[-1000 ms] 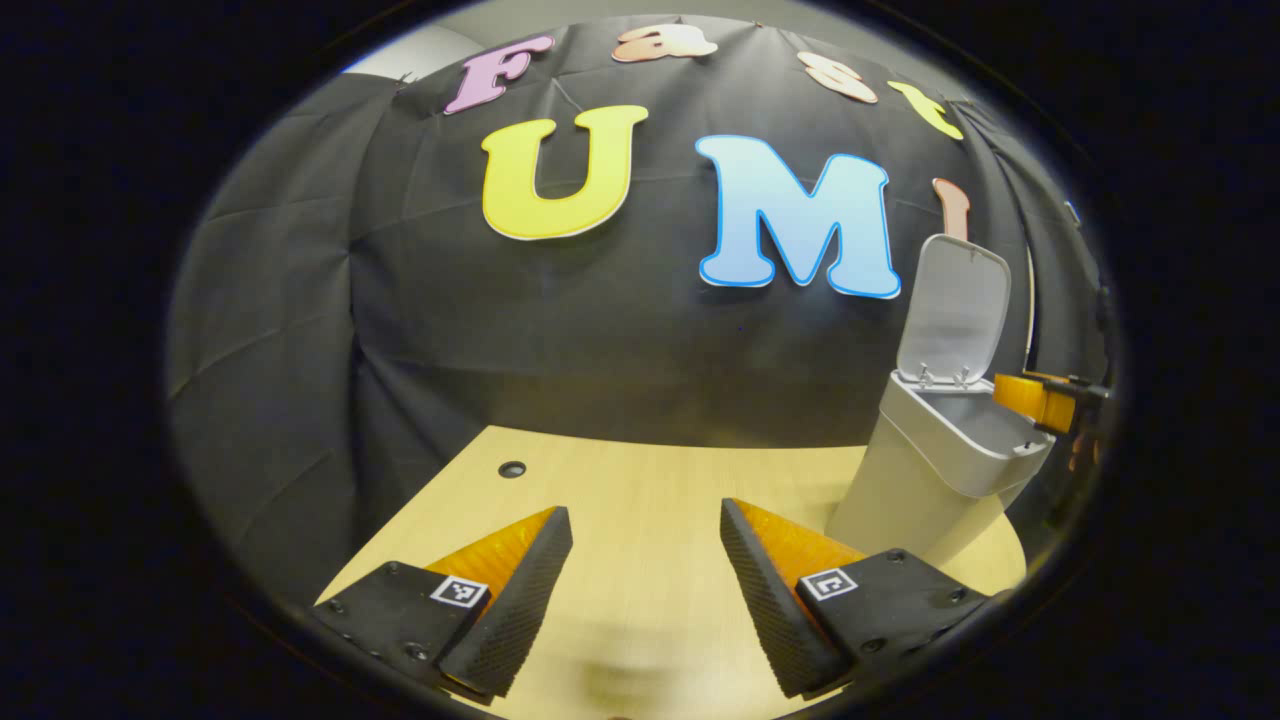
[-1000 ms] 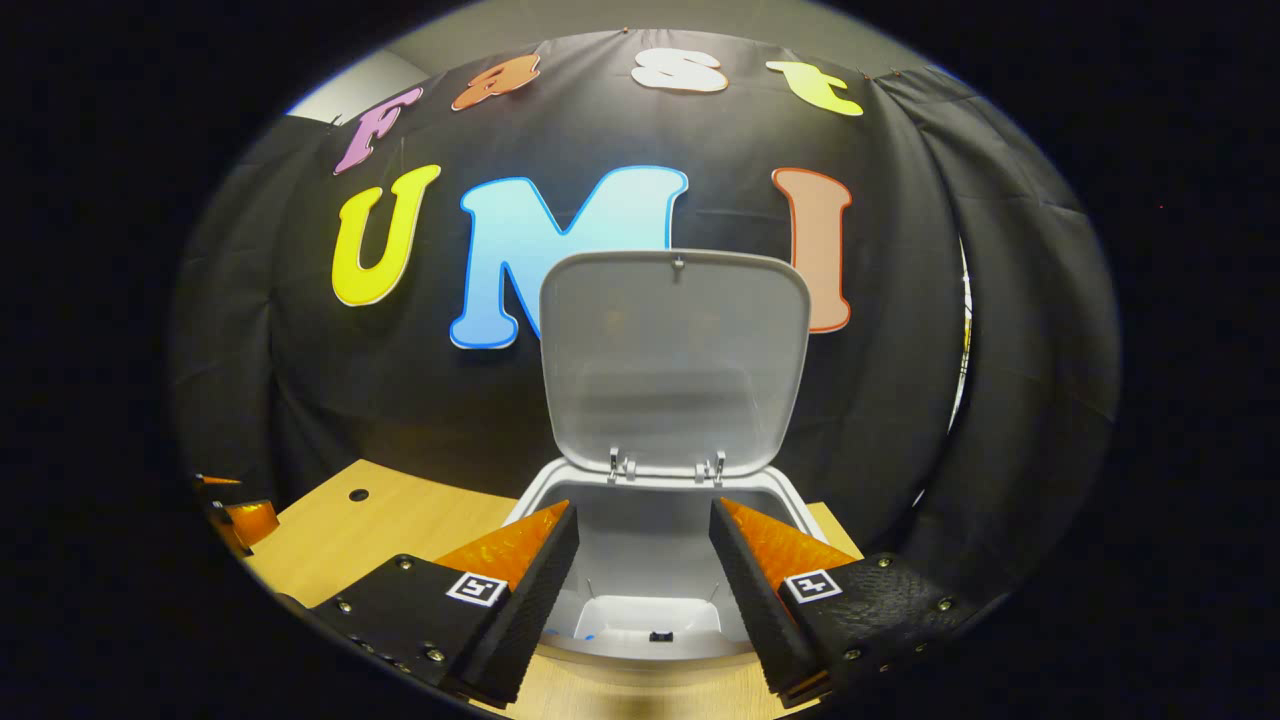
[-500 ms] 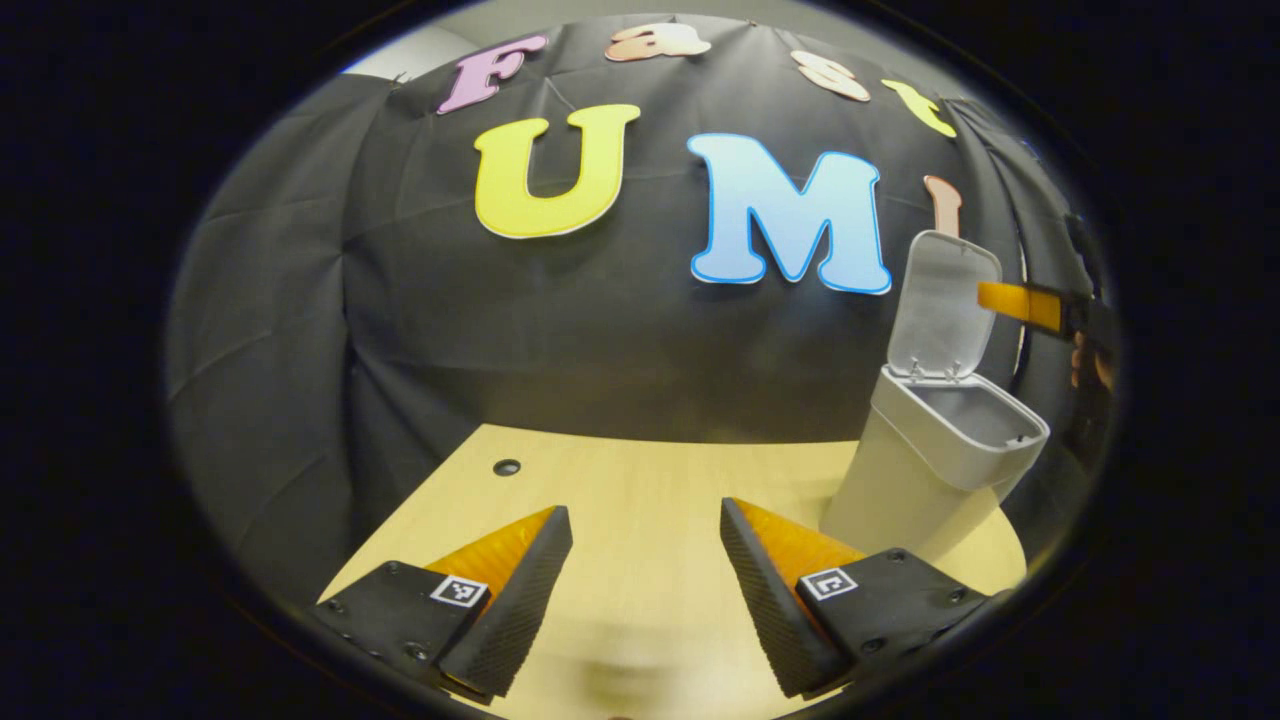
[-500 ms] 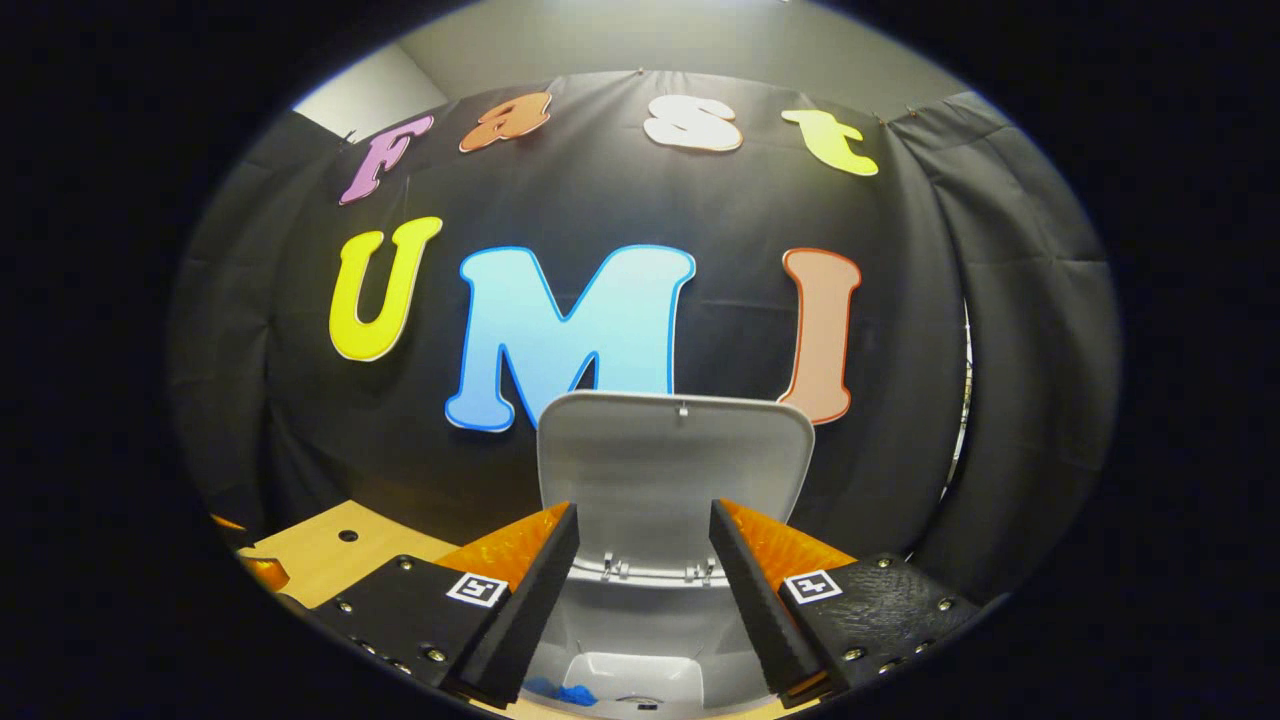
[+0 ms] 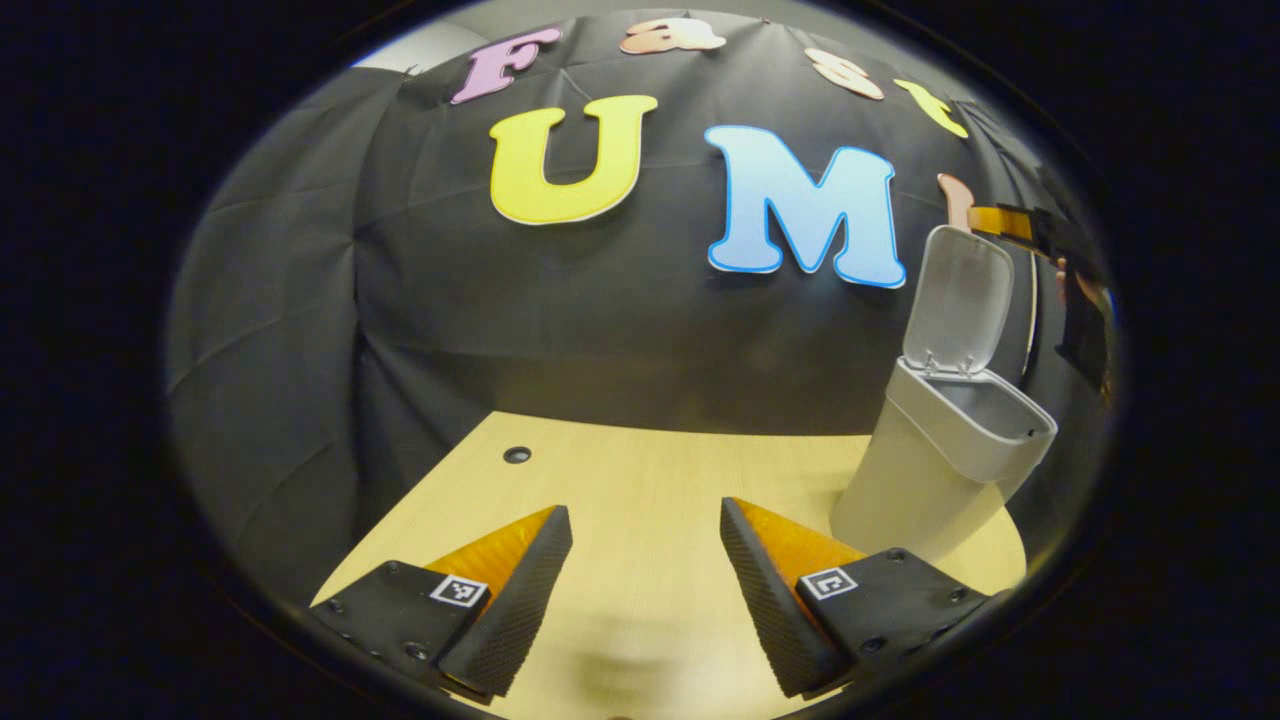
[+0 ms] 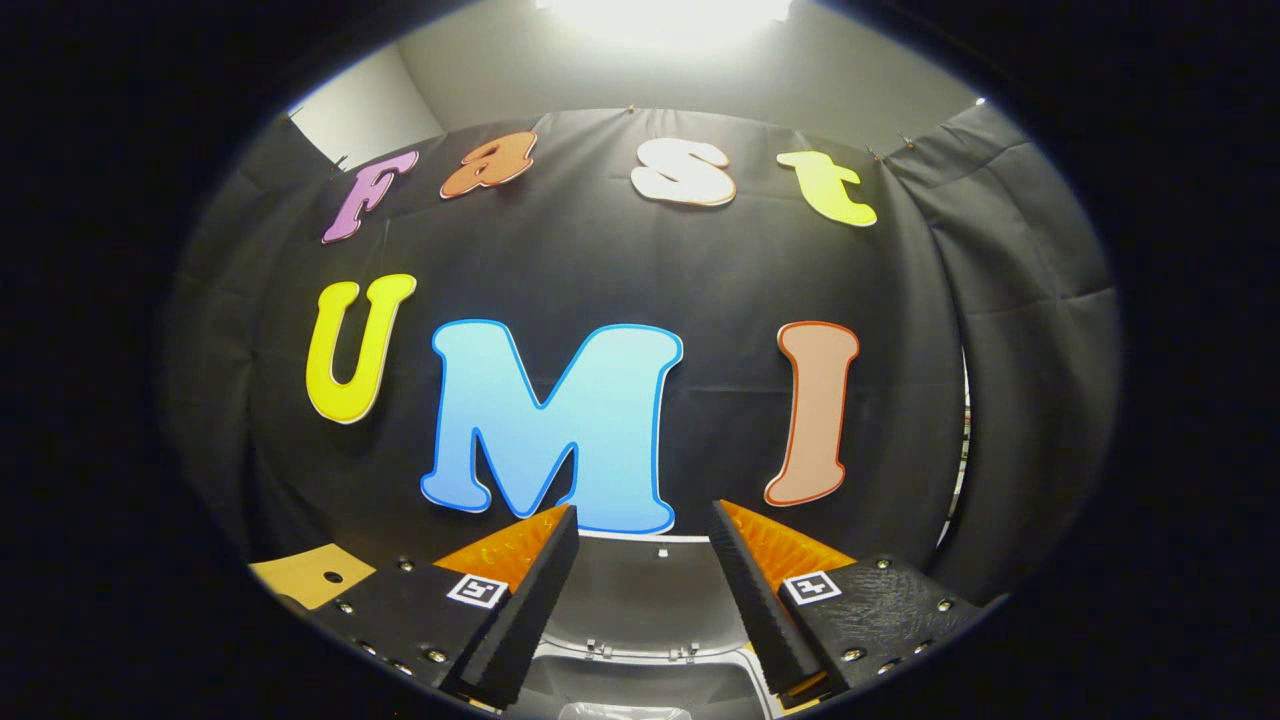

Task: Press the lid of the desktop garbage bin to open it, pick up the crumpled paper on the desktop and throw it into the bin, then pick up the pop can on the desktop and drop it into the bin, and finally close the garbage bin lid.

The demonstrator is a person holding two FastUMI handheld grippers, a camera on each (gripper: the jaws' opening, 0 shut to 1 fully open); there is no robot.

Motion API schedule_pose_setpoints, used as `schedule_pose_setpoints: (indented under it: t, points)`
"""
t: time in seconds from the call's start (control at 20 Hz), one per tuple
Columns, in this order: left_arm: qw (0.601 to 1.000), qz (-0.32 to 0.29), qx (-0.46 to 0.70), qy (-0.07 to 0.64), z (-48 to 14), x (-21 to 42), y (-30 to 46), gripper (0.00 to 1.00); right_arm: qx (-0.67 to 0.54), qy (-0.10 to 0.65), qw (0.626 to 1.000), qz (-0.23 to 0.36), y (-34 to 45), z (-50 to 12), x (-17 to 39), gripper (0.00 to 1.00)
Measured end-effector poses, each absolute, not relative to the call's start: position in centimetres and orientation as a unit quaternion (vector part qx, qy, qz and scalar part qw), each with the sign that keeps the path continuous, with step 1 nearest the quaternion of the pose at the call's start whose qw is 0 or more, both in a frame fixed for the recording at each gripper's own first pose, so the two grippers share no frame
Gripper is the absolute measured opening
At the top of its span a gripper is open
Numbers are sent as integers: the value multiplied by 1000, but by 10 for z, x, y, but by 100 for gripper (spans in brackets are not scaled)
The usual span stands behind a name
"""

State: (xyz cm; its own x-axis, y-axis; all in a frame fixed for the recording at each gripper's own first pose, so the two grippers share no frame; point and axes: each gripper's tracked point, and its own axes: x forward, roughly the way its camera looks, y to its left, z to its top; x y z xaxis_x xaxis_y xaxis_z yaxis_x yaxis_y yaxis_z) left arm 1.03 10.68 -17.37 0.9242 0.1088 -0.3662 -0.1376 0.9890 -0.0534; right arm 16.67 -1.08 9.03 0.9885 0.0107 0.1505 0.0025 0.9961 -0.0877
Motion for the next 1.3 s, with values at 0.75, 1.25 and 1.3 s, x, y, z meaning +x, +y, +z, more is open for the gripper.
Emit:
schedule_pose_setpoints:
  t: [0.75,1.25,1.3]
  points:
    - [975,86,-52,196,-190,9,127,100,-44,-67,997,-4,-10,79,171,88]
    - [979,49,-64,189,-185,18,94,100,-35,-21,999,10,-7,26,92,88]
    - [979,45,-64,188,-184,18,91,98,-32,-12,999,10,-7,18,87,88]
